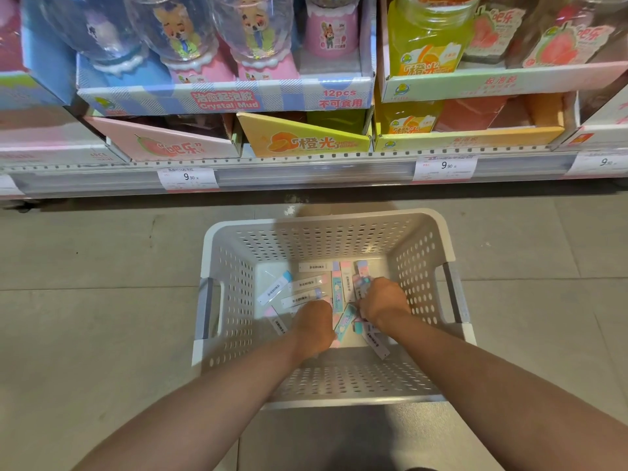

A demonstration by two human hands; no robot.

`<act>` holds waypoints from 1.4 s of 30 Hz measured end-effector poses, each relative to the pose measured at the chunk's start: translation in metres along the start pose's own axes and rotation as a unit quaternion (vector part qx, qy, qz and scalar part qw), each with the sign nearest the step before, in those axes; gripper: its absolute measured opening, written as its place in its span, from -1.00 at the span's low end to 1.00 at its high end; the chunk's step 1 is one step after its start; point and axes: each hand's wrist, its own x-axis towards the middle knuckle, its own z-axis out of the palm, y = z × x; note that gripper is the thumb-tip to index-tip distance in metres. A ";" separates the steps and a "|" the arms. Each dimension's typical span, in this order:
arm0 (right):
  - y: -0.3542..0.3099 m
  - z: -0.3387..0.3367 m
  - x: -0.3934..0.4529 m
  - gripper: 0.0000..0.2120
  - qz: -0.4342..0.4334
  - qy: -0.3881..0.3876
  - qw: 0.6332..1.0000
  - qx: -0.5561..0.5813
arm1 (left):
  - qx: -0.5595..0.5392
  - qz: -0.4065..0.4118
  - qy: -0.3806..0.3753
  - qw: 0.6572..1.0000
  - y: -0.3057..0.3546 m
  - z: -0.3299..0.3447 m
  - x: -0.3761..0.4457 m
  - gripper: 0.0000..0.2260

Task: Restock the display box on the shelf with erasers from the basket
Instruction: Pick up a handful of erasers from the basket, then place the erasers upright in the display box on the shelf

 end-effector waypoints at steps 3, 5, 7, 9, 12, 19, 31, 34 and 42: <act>-0.001 -0.006 -0.002 -0.58 0.010 -0.012 1.000 0.021 | -0.018 0.002 0.001 1.000 -0.004 -0.008 -0.002 -0.76; -0.001 -0.009 -0.004 -0.65 0.013 -0.019 0.999 0.033 | -0.037 -0.003 -0.005 0.999 -0.007 -0.015 -0.003 -0.75; -0.003 -0.012 -0.006 -0.71 0.014 -0.020 0.999 0.049 | -0.072 -0.003 -0.016 0.997 -0.008 -0.025 -0.006 -0.70; -0.005 -0.015 -0.009 -0.76 0.020 -0.023 0.997 0.067 | -0.100 -0.009 -0.021 0.995 -0.008 -0.037 -0.010 -0.66; -0.012 -0.025 -0.021 -0.81 0.031 -0.034 0.993 0.109 | -0.160 0.001 -0.004 0.987 -0.005 -0.055 -0.022 -0.87; -0.035 -0.082 -0.081 -0.86 -0.010 -0.065 0.976 0.207 | -0.255 0.006 0.038 0.966 0.024 -0.121 -0.079 -0.79; -0.101 -0.260 -0.266 -0.83 -0.087 -0.092 0.933 0.338 | -0.356 0.022 0.111 0.928 0.106 -0.292 -0.264 -0.61; -0.120 -0.312 -0.322 -0.80 -0.114 -0.098 0.923 0.354 | -0.410 0.059 0.111 0.904 0.135 -0.341 -0.322 -0.61; -0.177 -0.442 -0.469 -0.68 -0.229 -0.093 0.887 0.390 | -0.447 0.144 0.117 0.875 0.211 -0.463 -0.477 -0.81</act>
